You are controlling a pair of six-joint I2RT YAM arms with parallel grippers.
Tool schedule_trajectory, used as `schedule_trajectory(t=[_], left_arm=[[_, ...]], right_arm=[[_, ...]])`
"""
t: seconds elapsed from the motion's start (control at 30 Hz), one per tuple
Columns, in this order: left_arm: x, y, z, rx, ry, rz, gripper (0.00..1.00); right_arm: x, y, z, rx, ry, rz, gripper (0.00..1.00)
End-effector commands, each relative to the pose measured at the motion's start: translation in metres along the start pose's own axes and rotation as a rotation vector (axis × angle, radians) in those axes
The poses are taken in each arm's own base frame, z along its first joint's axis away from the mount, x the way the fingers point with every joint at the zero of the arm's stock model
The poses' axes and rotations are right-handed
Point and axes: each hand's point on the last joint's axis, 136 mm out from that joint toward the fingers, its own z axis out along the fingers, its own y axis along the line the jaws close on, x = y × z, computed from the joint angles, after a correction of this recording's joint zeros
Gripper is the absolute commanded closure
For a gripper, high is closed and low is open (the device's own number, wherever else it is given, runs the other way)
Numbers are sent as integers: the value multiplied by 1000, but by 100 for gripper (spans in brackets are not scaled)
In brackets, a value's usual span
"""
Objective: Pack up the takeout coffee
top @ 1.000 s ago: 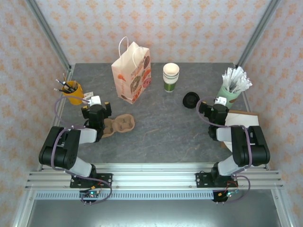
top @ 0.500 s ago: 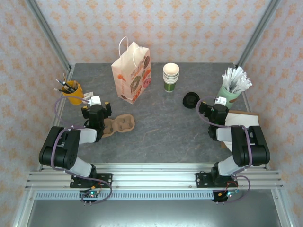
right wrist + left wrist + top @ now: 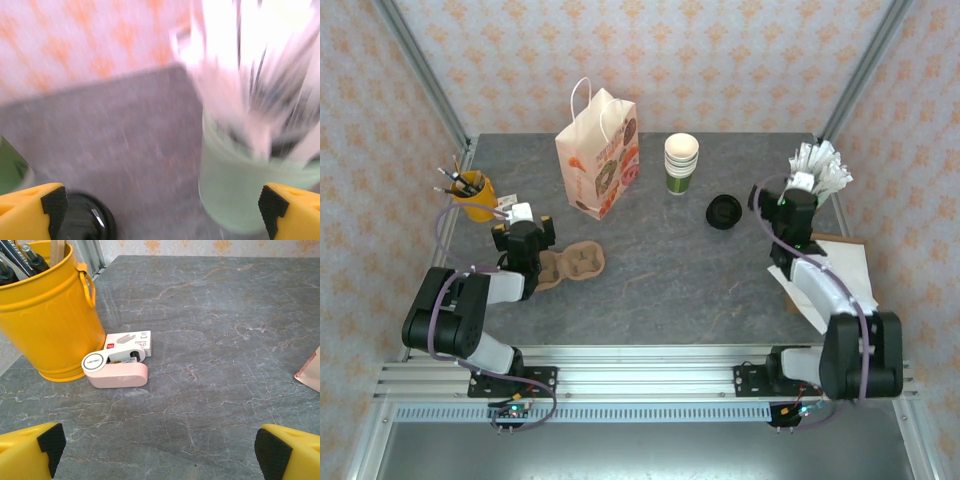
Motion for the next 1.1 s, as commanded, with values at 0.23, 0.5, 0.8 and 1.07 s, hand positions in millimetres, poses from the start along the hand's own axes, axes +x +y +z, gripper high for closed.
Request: schedule_trajectory(t=[0.23, 0.5, 0.8, 1.07], left_arm=[[-102, 2, -56, 13, -11, -73, 0], [-150, -19, -168, 114, 312, -309, 0], [-126, -49, -196, 249, 569, -485, 0], [-110, -42, -188, 205, 572, -527, 0]], right_arm=[[-45, 75, -27, -237, 323, 226, 2], [-54, 157, 8, -221, 553, 156, 13], [-31, 177, 74, -63, 664, 72, 34], [-16, 213, 94, -221, 702, 100, 41]])
